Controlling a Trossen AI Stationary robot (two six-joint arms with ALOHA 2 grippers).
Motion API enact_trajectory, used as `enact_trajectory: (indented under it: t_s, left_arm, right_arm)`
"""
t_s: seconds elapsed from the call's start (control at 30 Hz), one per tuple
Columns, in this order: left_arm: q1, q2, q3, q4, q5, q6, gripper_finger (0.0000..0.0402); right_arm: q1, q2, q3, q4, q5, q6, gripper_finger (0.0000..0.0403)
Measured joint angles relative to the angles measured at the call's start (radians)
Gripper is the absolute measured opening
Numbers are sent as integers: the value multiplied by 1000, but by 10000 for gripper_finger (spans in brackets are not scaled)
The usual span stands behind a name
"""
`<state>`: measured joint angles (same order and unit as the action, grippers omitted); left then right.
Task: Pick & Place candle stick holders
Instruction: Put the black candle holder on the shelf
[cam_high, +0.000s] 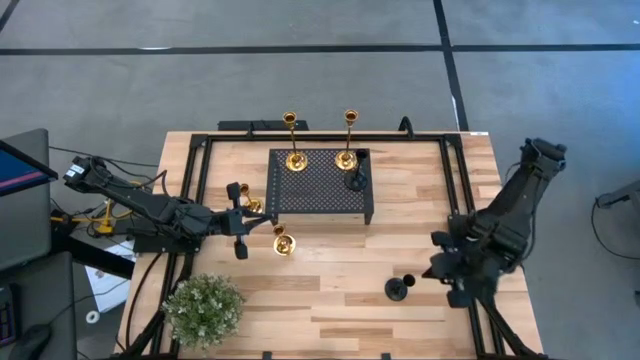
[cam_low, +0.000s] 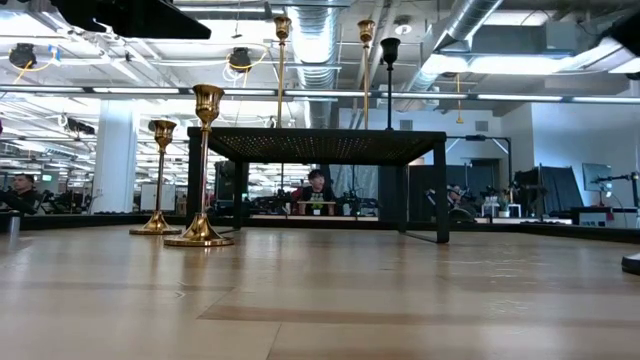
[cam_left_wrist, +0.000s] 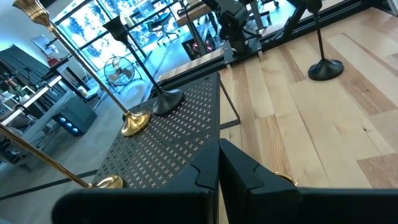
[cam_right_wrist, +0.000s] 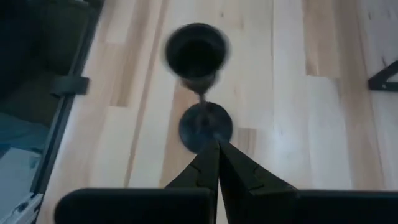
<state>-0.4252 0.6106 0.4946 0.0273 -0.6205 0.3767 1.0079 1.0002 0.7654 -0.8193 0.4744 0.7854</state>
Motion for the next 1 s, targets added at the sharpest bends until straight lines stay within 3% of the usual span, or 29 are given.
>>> enact_trajectory:
  t_s: [0.2, 0.4, 0.5, 0.83, 1.0]
  left_arm:
    - [0, 0, 0, 0, 0, 0, 7]
    - [0, 0, 0, 0, 0, 0, 6]
    - [0, 0, 0, 0, 0, 0, 7]
    - [0, 0, 0, 0, 0, 0, 7]
    - [0, 0, 0, 0, 0, 0, 6]
  right_arm:
    - [132, 54, -16, -15, 139, 180, 0]
    - [196, 136, -83, -10, 199, 389, 0]
    - [195, 184, -95, -3, 200, 455, 0]
    - [118, 325, -95, 127, 205, 461, 1]
    - [56, 362, -95, 171, 204, 462, 32]
